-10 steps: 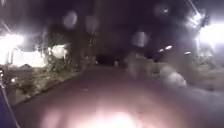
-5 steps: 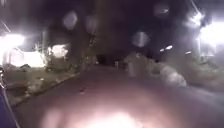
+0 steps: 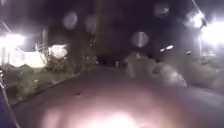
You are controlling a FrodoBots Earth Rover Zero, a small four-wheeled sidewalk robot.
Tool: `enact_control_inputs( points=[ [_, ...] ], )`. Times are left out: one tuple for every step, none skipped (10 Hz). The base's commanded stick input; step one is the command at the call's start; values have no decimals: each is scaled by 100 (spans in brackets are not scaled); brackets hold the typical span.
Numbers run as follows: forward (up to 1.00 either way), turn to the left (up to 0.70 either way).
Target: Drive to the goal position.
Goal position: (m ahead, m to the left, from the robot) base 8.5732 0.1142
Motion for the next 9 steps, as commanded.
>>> enact_control_inputs(
  points=[
    [50,0],
    [50,0],
    [50,0],
    [50,0],
    [50,0],
    [50,0],
    [50,0],
    [50,0],
    [50,0]
  ],
)
